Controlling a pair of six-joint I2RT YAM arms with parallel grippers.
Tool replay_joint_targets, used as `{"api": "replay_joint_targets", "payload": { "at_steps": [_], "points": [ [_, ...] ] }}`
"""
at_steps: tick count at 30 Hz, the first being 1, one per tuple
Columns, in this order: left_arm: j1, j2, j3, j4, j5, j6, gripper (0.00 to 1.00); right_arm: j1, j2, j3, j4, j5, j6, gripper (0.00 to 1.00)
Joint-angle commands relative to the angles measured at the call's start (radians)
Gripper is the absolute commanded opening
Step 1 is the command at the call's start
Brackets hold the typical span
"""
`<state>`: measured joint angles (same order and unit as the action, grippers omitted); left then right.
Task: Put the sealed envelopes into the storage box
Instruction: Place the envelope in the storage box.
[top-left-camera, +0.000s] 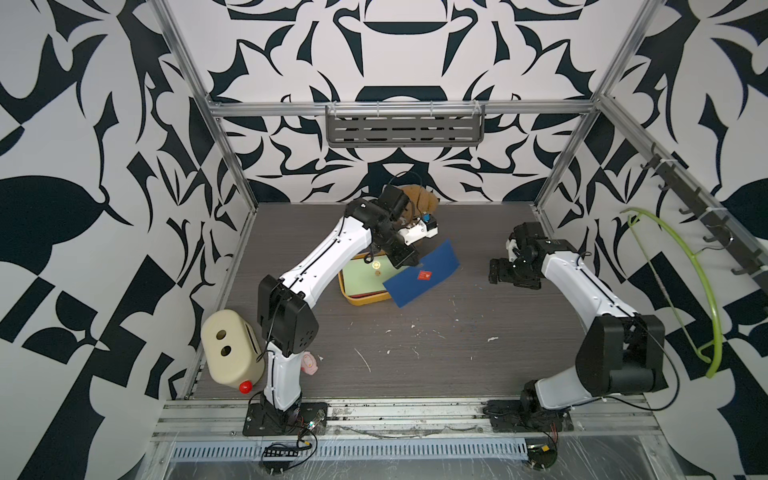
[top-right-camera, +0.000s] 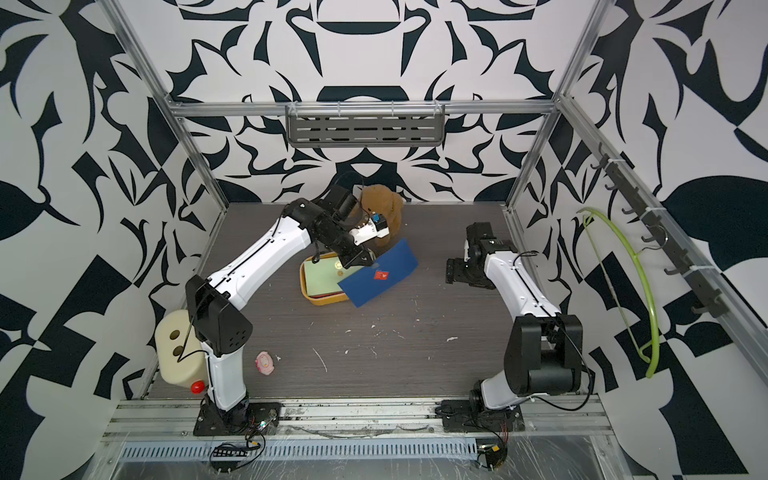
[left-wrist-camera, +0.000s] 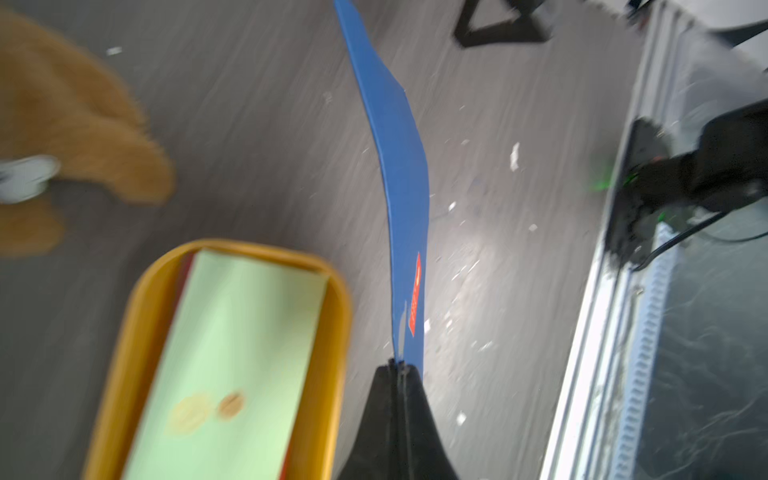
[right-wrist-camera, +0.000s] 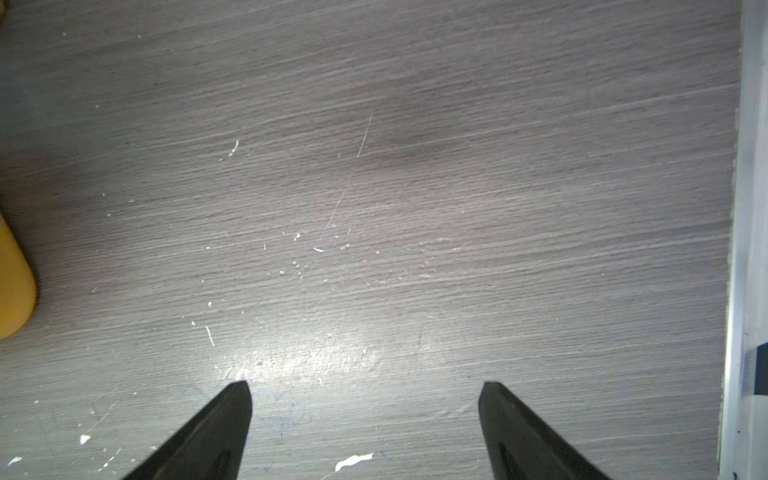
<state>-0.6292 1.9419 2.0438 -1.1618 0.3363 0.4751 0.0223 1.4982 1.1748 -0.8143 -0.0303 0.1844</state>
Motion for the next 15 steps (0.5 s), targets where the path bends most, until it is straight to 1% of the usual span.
{"api": "replay_joint_targets", "payload": {
  "at_steps": [1,7,10,15],
  "points": [
    [0.047,0.005,0.069,-0.170,-0.061,0.191,0.00,0.015,-0.003,0.046,-0.031,-0.027,0.002,0.90],
    [0.092,-0.004,0.038,-0.190,-0.092,0.395,0.00,0.082,0.015,0.044,-0.029,-0.015,0.017,0.89],
    [0.108,0.022,0.011,-0.185,-0.141,0.454,0.00,0.117,0.025,0.031,-0.015,-0.017,0.033,0.89],
    [0.132,0.087,0.071,-0.221,-0.184,0.493,0.00,0.164,0.058,0.021,0.003,-0.011,0.049,0.89]
  ]
}}
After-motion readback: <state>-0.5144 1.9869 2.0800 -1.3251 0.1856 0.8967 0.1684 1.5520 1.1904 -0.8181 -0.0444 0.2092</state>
